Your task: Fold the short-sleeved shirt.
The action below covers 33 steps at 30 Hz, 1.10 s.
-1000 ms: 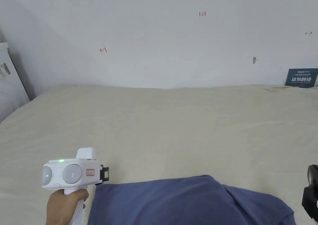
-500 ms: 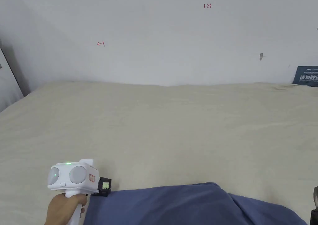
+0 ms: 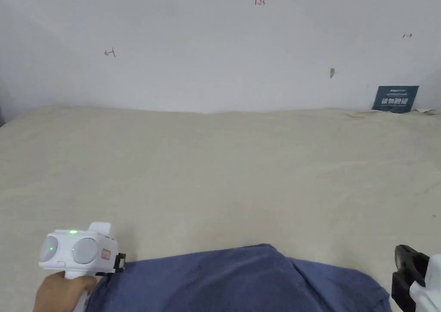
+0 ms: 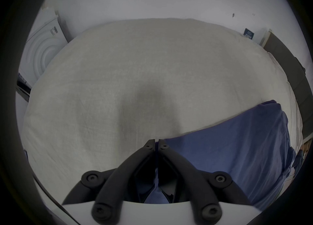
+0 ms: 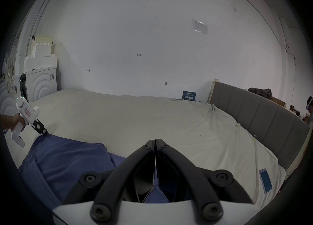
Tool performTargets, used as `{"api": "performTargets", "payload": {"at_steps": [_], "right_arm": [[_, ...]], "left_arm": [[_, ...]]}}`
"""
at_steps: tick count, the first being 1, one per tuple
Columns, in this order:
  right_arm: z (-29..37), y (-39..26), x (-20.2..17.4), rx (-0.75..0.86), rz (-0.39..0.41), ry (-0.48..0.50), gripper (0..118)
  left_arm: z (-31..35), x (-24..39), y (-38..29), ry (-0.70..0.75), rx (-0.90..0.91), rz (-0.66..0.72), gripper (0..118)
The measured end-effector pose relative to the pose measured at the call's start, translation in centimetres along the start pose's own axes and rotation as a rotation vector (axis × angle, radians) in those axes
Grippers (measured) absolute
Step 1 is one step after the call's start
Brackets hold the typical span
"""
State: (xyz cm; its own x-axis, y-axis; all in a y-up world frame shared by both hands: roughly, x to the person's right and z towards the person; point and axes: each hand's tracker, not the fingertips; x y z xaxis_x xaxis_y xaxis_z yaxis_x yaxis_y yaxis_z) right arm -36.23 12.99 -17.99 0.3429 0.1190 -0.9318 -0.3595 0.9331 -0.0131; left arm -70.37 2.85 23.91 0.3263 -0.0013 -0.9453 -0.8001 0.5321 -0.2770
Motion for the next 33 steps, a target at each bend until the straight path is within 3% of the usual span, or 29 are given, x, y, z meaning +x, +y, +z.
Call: {"api": "performTargets", "payload": {"at_steps": [7,11,13,15,17,18,21,28,31,32,33], "right_arm": [[-8.5,1.6,1.2,-0.229,-0.102,0.134,1],[-14.0,1.2,0.9,-0.392,-0.104,0.196,4],[-16.1,0.8,0.7,-0.437,-0.112,0.178,21],[-18.1,0.2,0.4,-0.498,-0.058,0.204,58],[-19.5,-0.3,0.0,-0.511,-0.058,0.206,84],[-20.2,-0.5,-0.1,-0.522,-0.068,0.225,87],[-22.0,-1.2,-0.2,-0.567,-0.094,0.210,88],[-26.5,-5.0,1.6,-0.673,-0.051,0.159,84],[-27.4,-5.7,1.7,-0.714,-0.047,0.175,67],[-27.7,-5.9,1.8,-0.716,-0.039,0.173,47],[-27.7,-6.0,1.9,-0.705,-0.037,0.164,35]], "left_arm": [[4.9,0.2,-0.6,-0.040,0.099,-0.043,0],[6.6,0.2,-0.8,-0.050,0.134,-0.052,0],[6.8,-0.1,-0.9,-0.058,0.145,-0.061,0],[7.3,-0.2,-1.0,-0.064,0.154,-0.070,0],[8.5,0.7,-1.1,-0.070,0.160,-0.074,0],[8.6,0.7,-1.1,-0.075,0.162,-0.077,0],[8.0,0.5,-1.0,-0.082,0.165,-0.081,0],[8.5,0.8,-1.6,-0.082,0.159,-0.086,0],[8.4,0.7,-1.8,-0.081,0.157,-0.080,0],[8.3,0.6,-1.6,-0.082,0.159,-0.078,0],[8.3,0.6,-1.6,-0.083,0.157,-0.076,0]]}}
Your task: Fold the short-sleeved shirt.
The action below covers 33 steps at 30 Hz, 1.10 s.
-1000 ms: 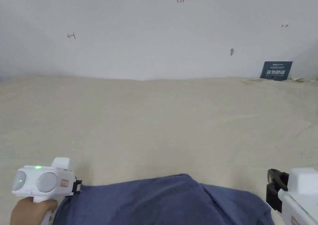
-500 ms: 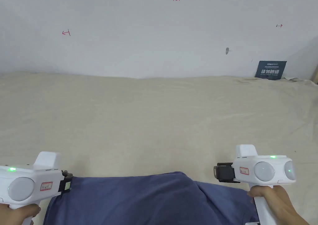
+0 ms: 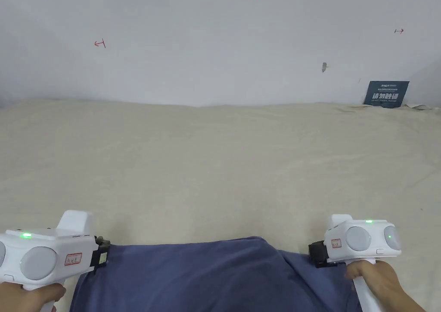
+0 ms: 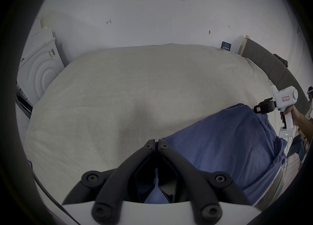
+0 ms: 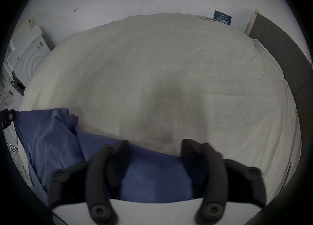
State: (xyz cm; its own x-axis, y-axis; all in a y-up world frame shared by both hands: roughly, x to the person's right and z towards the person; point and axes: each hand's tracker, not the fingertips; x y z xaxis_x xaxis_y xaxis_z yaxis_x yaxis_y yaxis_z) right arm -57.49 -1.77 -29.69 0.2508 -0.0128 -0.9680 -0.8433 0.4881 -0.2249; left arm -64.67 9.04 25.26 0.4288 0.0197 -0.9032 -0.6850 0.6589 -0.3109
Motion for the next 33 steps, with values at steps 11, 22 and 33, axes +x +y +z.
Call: {"api": "performTargets", "payload": {"at_steps": [11,22,33], "right_arm": [[2.5,0.4,2.9,0.109,0.027,0.040,0],[16.2,-7.3,-1.4,0.227,-0.024,0.149,0],[26.7,-16.4,0.4,0.358,-0.122,0.203,0]], "left_arm": [[0.1,-0.1,-0.4,0.019,-0.011,0.010,0],[2.5,-0.9,-1.5,0.044,0.012,0.061,0],[8.6,-1.9,-4.2,0.032,0.063,0.072,0]]}}
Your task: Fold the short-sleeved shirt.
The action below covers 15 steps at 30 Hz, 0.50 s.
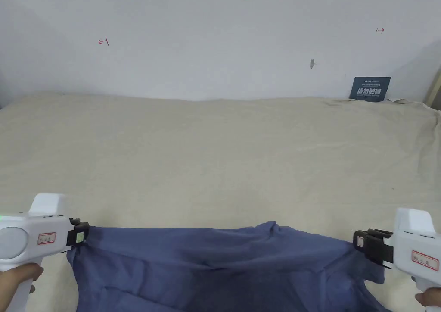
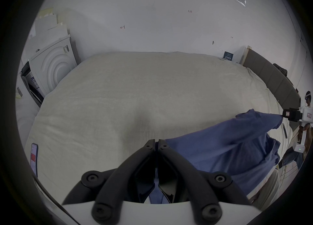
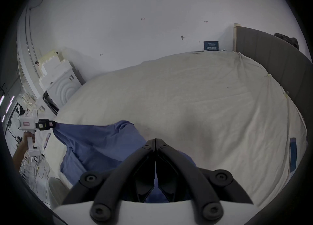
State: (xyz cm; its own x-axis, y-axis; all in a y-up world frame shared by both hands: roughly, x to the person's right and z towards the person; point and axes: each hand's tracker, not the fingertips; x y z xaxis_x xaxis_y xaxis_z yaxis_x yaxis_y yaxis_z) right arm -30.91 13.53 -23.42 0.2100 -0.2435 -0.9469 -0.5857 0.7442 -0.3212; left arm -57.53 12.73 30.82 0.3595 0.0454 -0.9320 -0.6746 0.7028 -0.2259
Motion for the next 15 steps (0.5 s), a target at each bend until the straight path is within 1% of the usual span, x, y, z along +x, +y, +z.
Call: {"api": "performTargets", "payload": {"at_steps": [2,7,10,12,15], "right_arm": [[2.1,-1.4,-0.1,0.015,-0.007,-0.004,0],[6.4,-4.9,0.7,0.055,-0.101,-0.002,0],[8.2,-6.8,1.2,0.057,-0.125,-0.014,0],[8.7,-8.3,1.6,0.046,-0.158,-0.023,0],[8.8,-10.9,1.8,-0.005,-0.158,-0.056,0]], "left_arm": [[1.3,-0.1,-1.0,-0.005,0.006,0.000,0],[3.3,-0.5,-3.7,-0.025,-0.002,-0.004,0],[4.6,-0.2,-5.4,-0.027,-0.012,-0.015,0],[4.9,-0.2,-6.7,-0.033,-0.029,-0.015,0],[5.0,0.3,-8.9,-0.030,-0.083,-0.018,0]]}}
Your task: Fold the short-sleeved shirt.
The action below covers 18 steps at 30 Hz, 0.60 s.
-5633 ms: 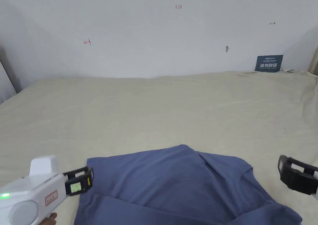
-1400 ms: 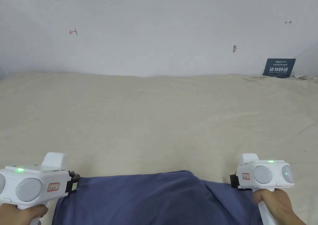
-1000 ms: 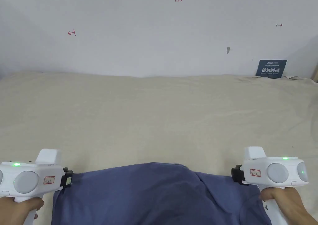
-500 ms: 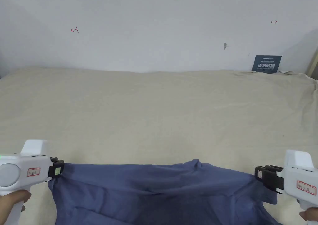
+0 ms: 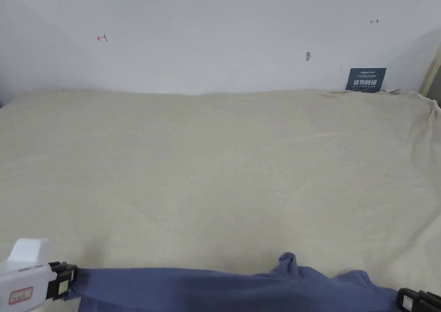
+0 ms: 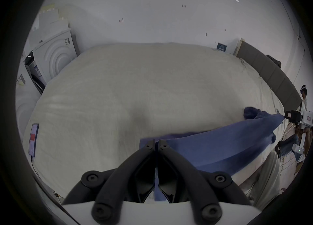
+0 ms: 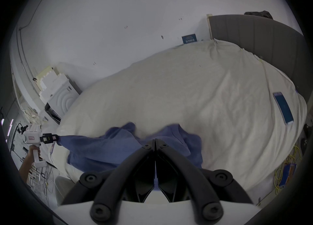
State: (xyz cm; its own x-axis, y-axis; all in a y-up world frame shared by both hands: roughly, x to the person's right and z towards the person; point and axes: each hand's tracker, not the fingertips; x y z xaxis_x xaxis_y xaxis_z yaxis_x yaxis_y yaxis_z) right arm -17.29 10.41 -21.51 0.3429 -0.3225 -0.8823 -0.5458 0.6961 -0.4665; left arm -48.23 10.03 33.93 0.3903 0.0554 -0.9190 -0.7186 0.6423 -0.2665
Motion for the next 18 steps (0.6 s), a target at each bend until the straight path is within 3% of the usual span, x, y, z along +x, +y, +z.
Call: {"api": "performTargets", "payload": {"at_steps": [10,18], "right_arm": [[-5.4,-5.7,3.2,-0.156,-0.078,-0.104,0],[-7.5,-7.0,5.4,-0.178,-0.120,-0.132,0]], "left_arm": [[-4.3,-0.5,-6.2,0.047,-0.143,-0.016,0],[-4.6,0.4,-7.9,0.068,-0.195,-0.009,0]]}}
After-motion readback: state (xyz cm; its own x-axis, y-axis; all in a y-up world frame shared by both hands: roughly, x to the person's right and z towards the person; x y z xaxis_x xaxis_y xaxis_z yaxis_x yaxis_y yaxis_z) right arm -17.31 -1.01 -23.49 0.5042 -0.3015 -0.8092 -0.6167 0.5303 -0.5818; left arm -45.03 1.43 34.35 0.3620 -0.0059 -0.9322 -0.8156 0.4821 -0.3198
